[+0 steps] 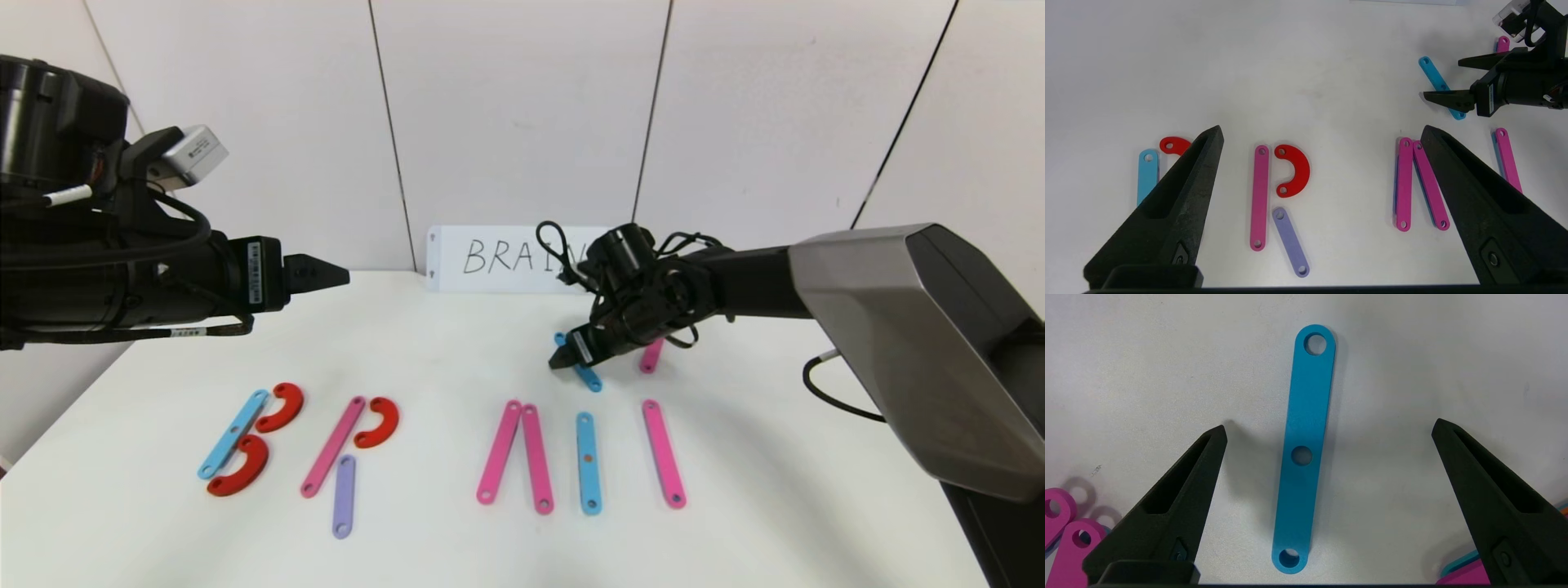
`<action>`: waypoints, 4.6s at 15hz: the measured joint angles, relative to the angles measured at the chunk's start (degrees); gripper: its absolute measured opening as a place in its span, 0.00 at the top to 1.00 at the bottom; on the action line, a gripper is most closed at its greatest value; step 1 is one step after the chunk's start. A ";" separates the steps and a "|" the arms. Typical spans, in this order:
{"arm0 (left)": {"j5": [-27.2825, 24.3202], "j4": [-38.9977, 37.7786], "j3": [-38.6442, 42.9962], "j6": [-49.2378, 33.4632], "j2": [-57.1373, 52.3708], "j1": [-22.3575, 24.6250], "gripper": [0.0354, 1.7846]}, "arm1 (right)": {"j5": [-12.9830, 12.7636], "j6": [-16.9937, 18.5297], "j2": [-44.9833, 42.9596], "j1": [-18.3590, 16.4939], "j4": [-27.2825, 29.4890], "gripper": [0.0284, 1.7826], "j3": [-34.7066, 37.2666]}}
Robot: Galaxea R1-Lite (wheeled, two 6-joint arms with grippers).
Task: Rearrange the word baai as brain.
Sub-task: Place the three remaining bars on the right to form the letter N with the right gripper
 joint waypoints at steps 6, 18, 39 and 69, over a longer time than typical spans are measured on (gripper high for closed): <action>-0.01 -0.02 -0.01 0.02 -0.10 0.02 0.06 | -0.05 0.06 0.20 0.00 -0.09 0.18 0.18; 0.02 0.00 -0.15 0.02 -0.71 0.04 0.06 | -1.16 0.39 0.74 -0.18 -0.06 0.86 -0.09; -0.88 0.15 -0.09 0.00 -1.01 0.02 0.06 | -8.86 3.96 -23.24 -4.62 10.63 0.86 15.41; -0.94 0.09 0.24 0.02 -0.16 -0.41 0.06 | 6.50 -13.19 -34.54 -12.23 -29.88 0.86 66.10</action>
